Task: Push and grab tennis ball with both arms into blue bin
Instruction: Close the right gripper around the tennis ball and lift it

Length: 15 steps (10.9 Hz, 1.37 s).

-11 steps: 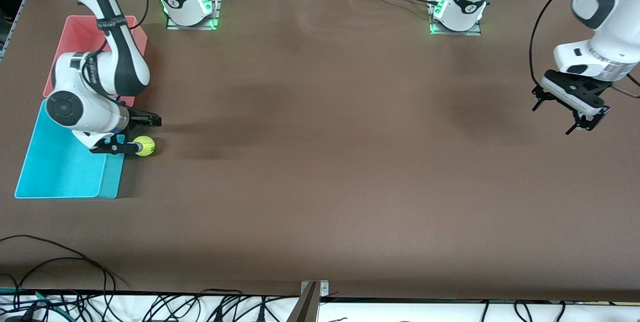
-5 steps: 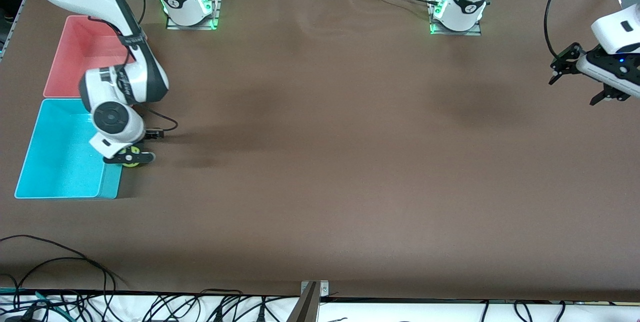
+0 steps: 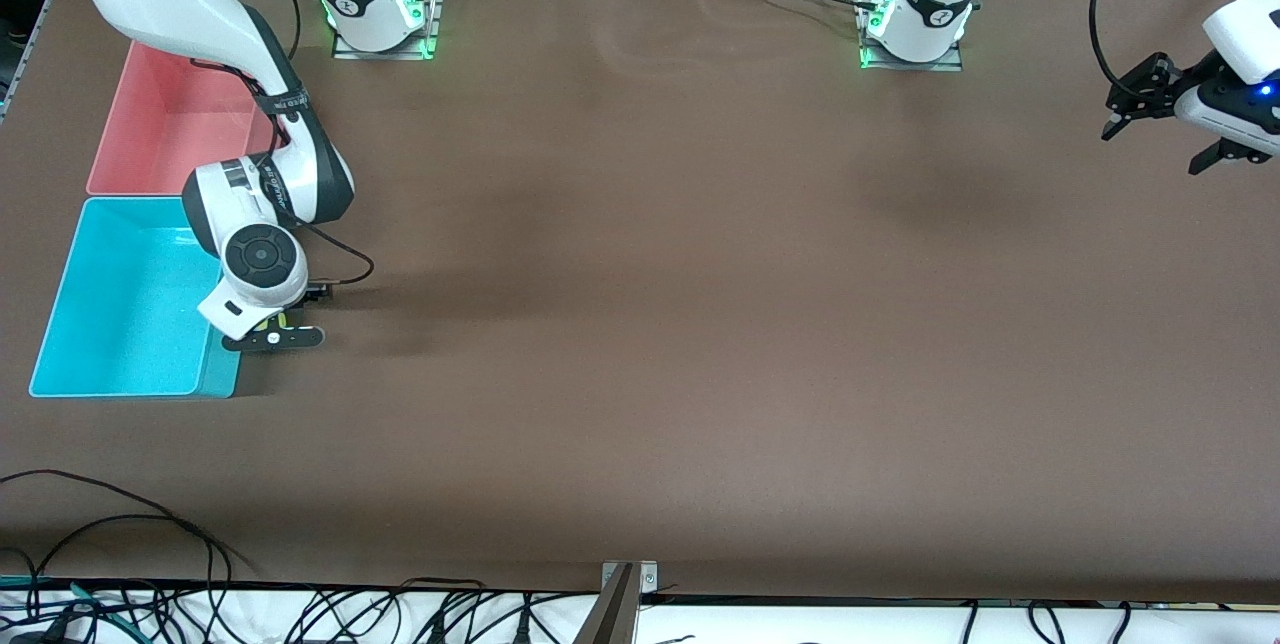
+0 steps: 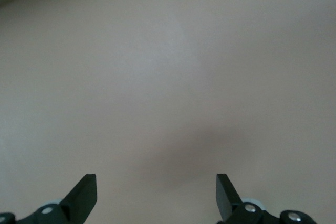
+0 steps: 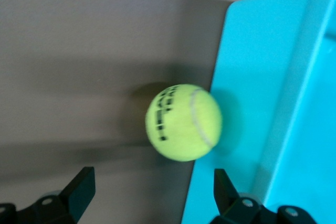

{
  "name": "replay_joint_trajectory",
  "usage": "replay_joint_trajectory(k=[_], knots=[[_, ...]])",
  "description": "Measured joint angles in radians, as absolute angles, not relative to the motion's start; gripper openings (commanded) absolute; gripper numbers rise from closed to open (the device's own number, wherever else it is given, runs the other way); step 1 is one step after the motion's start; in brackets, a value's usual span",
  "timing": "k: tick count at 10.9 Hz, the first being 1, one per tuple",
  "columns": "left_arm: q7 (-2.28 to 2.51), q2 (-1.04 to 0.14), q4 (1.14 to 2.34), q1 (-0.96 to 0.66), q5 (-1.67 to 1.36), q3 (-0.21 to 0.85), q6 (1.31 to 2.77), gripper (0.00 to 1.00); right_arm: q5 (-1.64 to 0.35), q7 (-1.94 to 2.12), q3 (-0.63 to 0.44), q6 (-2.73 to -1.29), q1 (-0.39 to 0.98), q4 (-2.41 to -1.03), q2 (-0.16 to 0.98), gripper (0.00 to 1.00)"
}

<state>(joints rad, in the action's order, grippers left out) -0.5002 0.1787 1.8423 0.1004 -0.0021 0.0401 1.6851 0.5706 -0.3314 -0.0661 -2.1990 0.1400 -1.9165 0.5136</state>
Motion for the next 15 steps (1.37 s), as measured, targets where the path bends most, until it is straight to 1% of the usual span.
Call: replay_joint_trajectory(k=[3,5,7,12,15], knots=[[-0.395,0.178,1.792,0.089,-0.002,0.054,1.604,1.00,0.699,-0.471,-0.066,-2.198,0.147,-1.916,0.543,1.00],[-0.310,0.178,1.742,0.089,-0.002,0.079,1.528,1.00,0.728,-0.509,-0.066,-2.200,0.152,-1.909,0.577,1.00],[-0.231,0.177,1.720,0.089,-0.002,0.097,1.472,1.00,0.764,-0.509,-0.066,-2.200,0.153,-1.892,0.588,1.00],[-0.203,0.160,1.720,0.089,-0.002,0.121,1.447,1.00,0.793,-0.509,-0.066,-2.207,0.162,-1.860,0.596,1.00],[-0.203,0.155,1.720,0.090,-0.002,0.120,1.444,1.00,0.803,-0.515,-0.066,-2.228,0.162,-1.858,0.622,1.00]])
